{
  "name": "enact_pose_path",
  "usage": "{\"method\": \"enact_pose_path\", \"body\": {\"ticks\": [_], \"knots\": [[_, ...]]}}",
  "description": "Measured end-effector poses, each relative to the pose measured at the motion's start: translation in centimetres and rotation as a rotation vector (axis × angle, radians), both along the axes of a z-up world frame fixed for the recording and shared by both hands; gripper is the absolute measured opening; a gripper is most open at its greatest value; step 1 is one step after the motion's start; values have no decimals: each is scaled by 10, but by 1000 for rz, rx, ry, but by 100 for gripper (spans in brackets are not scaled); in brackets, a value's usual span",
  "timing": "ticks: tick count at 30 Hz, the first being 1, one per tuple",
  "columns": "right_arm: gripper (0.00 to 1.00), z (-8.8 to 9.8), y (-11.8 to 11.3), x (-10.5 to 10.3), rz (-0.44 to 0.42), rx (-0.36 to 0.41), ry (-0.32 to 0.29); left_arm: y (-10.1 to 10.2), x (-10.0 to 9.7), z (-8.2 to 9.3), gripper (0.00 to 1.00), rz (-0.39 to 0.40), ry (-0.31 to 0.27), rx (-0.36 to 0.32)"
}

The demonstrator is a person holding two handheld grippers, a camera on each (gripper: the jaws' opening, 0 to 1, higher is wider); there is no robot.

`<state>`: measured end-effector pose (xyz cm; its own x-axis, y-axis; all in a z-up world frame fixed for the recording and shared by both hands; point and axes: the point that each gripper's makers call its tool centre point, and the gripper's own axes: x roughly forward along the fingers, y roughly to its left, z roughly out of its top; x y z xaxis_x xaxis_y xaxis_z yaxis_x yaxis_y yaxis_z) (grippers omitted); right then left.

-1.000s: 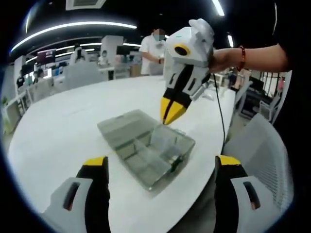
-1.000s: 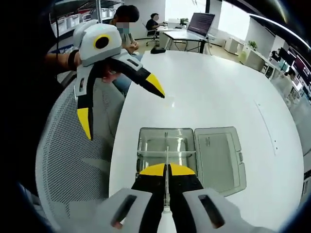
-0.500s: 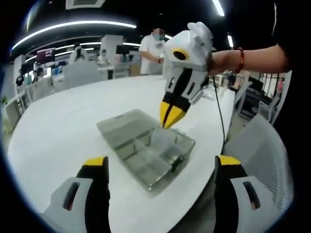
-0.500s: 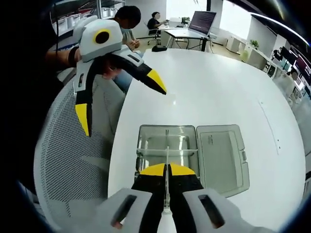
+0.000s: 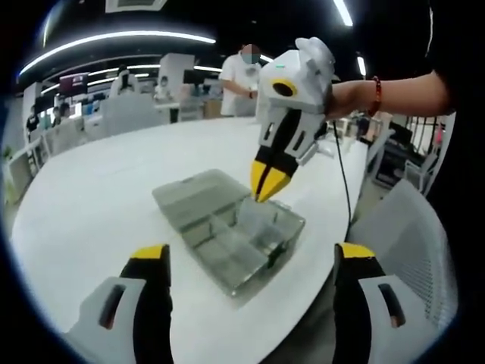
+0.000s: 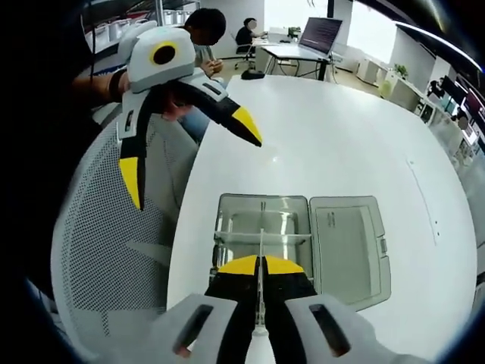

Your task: Insert the divider into the dual guide fixture by aligning both edges with the guide slots and pushing it downward to the bottom, including one-sided entry, uneven engagement, binding, and posture correction.

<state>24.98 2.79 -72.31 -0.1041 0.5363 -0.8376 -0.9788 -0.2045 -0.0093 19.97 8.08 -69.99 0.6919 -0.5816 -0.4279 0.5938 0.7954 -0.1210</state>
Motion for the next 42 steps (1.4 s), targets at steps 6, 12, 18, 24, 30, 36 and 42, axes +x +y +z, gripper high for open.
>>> {"method": "enact_pose_path", "body": {"ticks": [6, 12, 18, 24, 30, 36, 42], "knots": [[0, -1, 0, 0, 0, -3, -3, -1, -2, -2, 87, 0, 7, 0], [0, -2, 1, -1, 2, -4, -4, -2, -2, -2, 87, -2, 8, 0], [0, -7, 5, -1, 5, -22, -9, -1, -1, -2, 87, 0, 8, 0], [0, -11, 5, 0, -2, -35, -11, 0, -3, -4, 87, 1, 15, 3], [0, -16, 7, 0, -12, -47, -11, -1, -3, -5, 86, 0, 17, 2], [0, -20, 8, 0, -17, -59, -16, -1, -3, -5, 86, -2, 17, 3], [0, -25, 8, 0, -25, -73, -22, 0, -2, -5, 86, -1, 18, 5]]}}
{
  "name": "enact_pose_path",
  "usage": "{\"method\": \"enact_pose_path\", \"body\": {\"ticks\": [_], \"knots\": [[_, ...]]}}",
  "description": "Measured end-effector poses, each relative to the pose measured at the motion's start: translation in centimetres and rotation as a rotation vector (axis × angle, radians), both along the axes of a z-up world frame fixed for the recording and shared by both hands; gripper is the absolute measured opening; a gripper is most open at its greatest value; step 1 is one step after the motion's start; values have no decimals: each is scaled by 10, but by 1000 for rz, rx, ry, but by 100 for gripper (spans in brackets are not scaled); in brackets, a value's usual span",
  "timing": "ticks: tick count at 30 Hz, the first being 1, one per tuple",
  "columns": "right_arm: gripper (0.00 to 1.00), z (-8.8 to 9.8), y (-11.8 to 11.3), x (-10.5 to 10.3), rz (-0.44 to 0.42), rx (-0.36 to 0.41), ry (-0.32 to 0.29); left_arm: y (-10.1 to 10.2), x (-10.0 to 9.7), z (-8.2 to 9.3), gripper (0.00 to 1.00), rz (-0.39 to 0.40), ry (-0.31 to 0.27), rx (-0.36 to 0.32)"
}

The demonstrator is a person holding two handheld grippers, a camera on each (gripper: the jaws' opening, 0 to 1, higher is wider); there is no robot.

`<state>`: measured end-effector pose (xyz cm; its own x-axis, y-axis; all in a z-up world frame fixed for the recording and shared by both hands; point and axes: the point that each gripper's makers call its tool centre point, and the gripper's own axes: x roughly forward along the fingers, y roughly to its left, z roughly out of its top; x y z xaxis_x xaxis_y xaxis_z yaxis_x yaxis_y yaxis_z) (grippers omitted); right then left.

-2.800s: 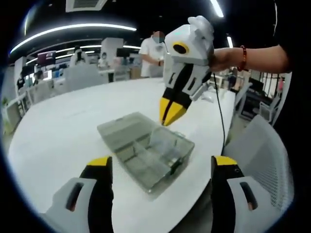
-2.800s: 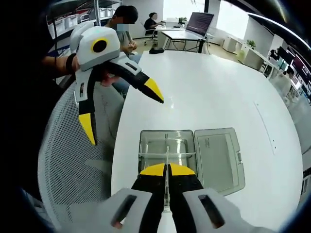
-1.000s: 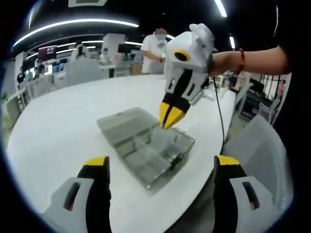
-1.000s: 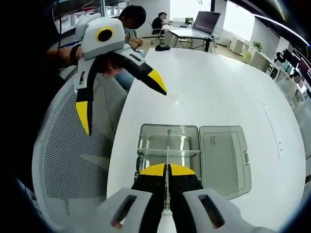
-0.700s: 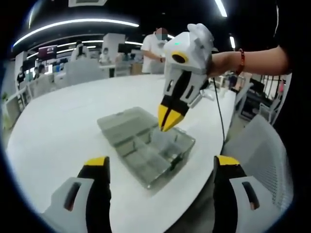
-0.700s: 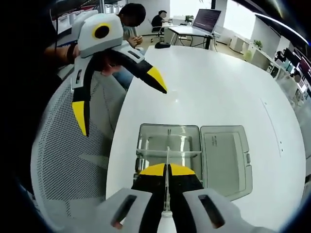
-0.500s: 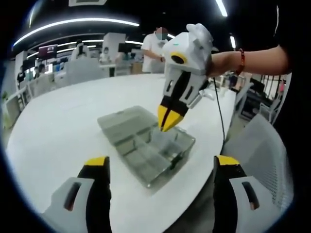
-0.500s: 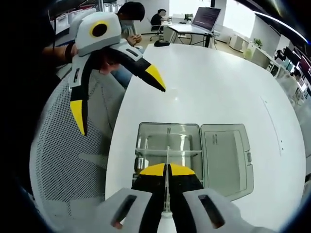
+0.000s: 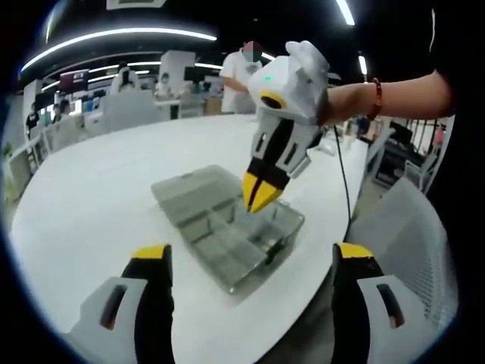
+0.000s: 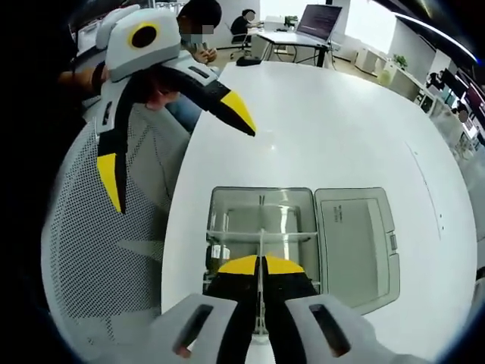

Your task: Insert the divider into the dual guide fixture by aligning both edges with the guide slots and pushing it downward to the bottom, including one-sided entry, uneven engagement, binding, and posture correction.

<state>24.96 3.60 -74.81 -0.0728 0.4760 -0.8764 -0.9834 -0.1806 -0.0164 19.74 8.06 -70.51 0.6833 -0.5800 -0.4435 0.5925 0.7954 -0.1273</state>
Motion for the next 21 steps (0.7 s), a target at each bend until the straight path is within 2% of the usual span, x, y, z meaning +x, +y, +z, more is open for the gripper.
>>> {"method": "enact_pose_path", "body": {"ticks": [21], "knots": [[0, -15, 0, 1, 3, -49, -28, -1, 0, -2, 85, -2, 6, 3]]}}
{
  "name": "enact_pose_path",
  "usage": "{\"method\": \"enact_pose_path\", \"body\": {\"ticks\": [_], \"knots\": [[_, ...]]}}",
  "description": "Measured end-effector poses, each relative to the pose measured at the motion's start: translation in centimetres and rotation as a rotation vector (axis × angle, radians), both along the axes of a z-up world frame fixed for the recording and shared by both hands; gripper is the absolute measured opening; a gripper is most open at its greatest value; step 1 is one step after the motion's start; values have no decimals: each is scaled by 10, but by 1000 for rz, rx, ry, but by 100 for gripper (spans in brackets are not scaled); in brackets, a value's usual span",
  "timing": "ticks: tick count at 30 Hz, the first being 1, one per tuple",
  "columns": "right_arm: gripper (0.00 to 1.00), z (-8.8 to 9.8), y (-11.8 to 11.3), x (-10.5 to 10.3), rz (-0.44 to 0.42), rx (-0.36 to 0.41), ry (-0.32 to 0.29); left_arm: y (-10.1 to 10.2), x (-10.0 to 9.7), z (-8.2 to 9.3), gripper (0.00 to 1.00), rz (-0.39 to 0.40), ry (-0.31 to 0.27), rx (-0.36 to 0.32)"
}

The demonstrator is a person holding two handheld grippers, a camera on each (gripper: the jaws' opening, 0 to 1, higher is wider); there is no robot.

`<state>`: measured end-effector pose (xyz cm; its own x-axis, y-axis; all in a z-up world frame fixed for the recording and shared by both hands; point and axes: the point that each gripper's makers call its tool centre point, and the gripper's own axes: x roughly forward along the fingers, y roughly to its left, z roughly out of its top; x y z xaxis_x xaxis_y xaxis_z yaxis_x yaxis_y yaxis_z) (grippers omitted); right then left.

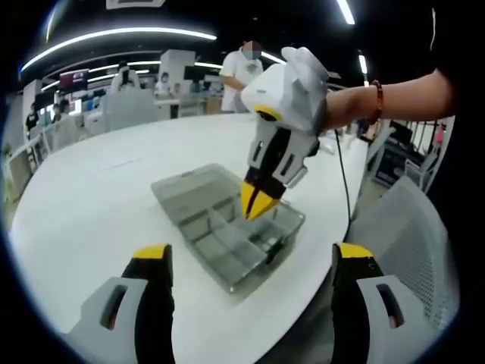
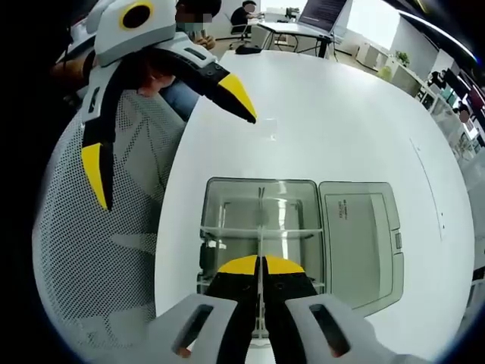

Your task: Insert the divider into the dual guide fixture by aligning both edges with the guide slots and pushing it downward to the bottom, including one-sided entry, uneven engagement, binding, and posture correction.

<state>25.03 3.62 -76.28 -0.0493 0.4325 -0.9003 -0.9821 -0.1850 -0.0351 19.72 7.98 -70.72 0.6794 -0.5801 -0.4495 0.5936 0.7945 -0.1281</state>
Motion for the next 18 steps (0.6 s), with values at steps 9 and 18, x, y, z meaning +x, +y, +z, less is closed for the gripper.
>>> {"method": "enact_pose_path", "body": {"ticks": [9, 18], "knots": [[0, -6, 0, 0, -13, -14, -15, 0, 0, 0, 85, -1, 0, 1], [0, -7, 0, 2, -19, -10, -12, -1, 0, 0, 85, 0, 3, 2]]}}
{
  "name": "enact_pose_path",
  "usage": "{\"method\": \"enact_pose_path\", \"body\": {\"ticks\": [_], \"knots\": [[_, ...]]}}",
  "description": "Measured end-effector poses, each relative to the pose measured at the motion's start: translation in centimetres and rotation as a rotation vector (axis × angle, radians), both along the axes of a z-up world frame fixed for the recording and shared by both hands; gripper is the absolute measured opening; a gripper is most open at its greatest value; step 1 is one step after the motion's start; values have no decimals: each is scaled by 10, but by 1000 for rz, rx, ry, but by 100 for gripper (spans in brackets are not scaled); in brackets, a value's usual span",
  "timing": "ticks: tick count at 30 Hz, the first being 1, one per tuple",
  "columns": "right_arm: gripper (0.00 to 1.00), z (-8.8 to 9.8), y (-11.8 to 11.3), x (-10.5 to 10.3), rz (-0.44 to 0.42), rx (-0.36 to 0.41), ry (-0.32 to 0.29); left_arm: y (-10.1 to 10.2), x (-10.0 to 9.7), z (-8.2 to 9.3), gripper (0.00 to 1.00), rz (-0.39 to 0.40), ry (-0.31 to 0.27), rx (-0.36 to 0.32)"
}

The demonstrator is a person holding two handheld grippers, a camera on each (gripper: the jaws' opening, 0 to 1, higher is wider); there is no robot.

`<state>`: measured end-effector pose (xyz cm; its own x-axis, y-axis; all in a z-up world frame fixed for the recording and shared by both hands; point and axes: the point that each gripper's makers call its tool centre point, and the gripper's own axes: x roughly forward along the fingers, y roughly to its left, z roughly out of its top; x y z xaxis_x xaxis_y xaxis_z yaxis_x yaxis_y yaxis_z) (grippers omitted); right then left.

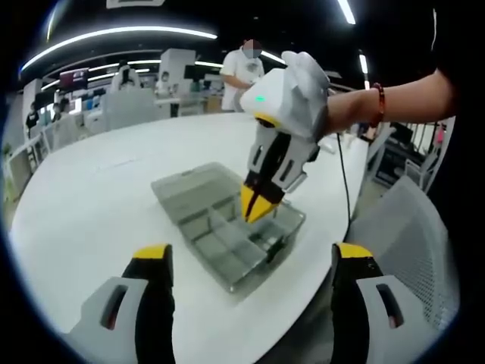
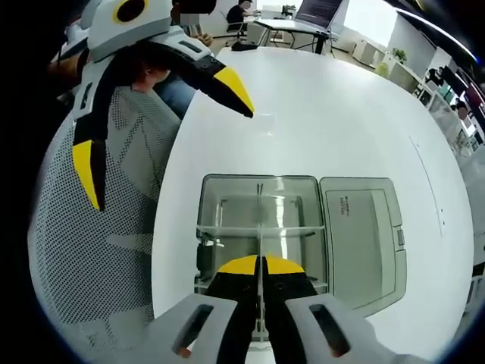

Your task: Insert the divider into the dual guide fixture by aligning both edges with the guide slots and pushing it downward to the bottom, including one-sided entry, uneven engagement, binding, and posture correction.

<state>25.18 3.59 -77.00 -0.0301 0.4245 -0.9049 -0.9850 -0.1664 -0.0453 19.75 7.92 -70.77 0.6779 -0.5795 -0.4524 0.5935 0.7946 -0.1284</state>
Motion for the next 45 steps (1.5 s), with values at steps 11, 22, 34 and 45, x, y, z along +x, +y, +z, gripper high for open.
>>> {"method": "enact_pose_path", "body": {"ticks": [11, 22, 34, 45], "knots": [[0, -5, 0, 0, -17, -21, 9, -2, 1, 0, 85, -3, 1, 2], [0, -5, 0, 0, -55, -27, 20, 9, 4, 0, 83, 26, 8, 16], [3, -5, -3, 0, -121, 11, 22, 25, 7, -9, 80, 133, 56, 10], [10, 7, -2, 2, -192, 83, 7, 40, 8, -17, 78, 195, 92, 52]]}}
